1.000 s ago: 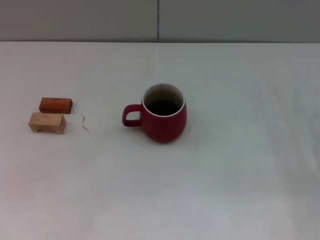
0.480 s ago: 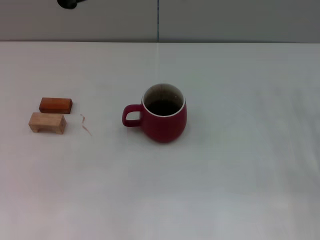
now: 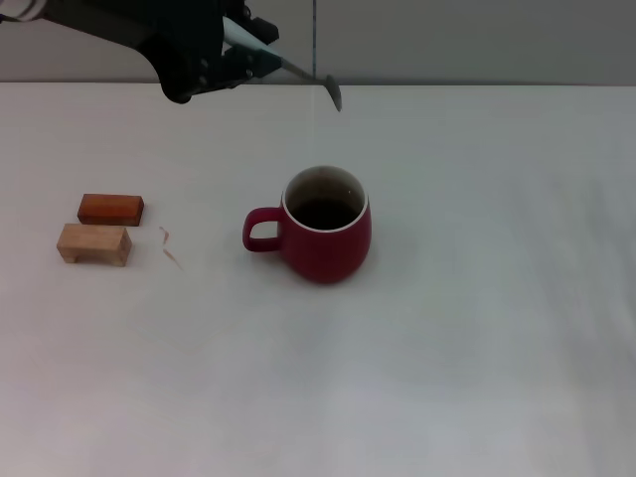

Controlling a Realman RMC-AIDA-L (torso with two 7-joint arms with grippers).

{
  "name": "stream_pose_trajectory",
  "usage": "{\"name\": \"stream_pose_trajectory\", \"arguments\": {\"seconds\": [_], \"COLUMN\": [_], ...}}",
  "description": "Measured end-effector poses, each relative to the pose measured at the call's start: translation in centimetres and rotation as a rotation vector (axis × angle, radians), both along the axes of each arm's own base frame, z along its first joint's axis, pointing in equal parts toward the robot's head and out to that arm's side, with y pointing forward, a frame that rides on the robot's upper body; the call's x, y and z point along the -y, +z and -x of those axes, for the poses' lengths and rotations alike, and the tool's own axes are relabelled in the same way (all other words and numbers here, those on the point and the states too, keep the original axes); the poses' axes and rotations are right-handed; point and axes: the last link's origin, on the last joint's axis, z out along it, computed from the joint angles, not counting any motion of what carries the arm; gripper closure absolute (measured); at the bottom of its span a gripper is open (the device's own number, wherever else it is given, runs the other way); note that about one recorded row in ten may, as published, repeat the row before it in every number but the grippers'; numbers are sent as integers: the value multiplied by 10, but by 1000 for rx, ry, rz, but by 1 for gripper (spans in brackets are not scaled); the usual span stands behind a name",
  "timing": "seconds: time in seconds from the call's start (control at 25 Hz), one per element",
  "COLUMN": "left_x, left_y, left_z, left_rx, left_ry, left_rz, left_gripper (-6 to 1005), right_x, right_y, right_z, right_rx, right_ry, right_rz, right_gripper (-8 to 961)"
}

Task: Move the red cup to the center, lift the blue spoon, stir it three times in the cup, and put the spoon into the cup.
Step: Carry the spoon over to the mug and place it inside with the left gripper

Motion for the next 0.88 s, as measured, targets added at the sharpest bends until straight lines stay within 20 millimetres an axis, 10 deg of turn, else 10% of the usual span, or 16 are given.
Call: {"name": "stream_pose_trajectory", "arguments": {"seconds": [0.88], "left_x": [-11], "left_y": [-50], "left_z": [2], "left_rx": [-177], "left_ry": [20], "left_rz": [112], "left_gripper": [825], "right_x": [4], "right_y": [-2], "right_z": [-3], "right_rx": [-2], "right_ry": [-11], "right_rz": [4], "right_gripper": [221]}}
